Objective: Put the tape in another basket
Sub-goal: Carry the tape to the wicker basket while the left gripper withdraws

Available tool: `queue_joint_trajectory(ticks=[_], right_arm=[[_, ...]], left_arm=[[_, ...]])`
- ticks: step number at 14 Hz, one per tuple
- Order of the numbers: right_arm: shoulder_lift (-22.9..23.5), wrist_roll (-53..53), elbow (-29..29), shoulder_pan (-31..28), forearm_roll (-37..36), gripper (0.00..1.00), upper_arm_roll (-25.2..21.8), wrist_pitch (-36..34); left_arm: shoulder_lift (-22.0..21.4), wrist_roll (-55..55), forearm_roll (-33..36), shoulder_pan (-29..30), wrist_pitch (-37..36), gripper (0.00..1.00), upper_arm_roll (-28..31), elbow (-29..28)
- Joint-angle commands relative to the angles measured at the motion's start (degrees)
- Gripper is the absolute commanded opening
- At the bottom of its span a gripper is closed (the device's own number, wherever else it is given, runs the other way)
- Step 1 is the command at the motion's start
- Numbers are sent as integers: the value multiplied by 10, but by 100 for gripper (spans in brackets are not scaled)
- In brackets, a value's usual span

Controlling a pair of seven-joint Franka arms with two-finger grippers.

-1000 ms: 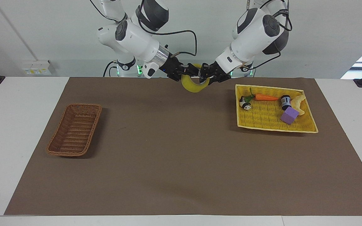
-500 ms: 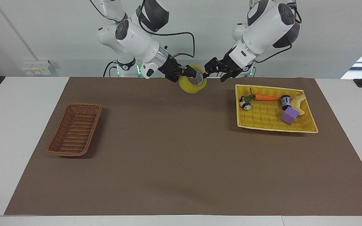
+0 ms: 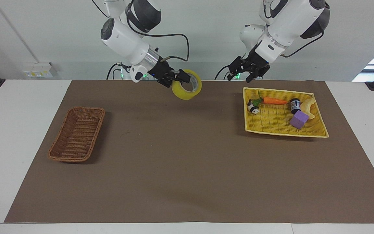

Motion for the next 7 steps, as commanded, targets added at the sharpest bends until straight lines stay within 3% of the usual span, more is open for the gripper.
queue_joint_trajectory(ticks=[1, 5, 7], right_arm=[[-8, -40, 26, -63, -10, 0, 1, -57], [-17, -188, 34, -202, -17, 0, -1, -160], [-19, -280, 32, -261, -89, 0, 0, -170]], left_arm=[[0, 33, 45, 28, -23, 100, -2, 14], [5, 98, 111, 60, -30, 100, -2, 23], [5, 130, 146, 75, -34, 100, -2, 25]])
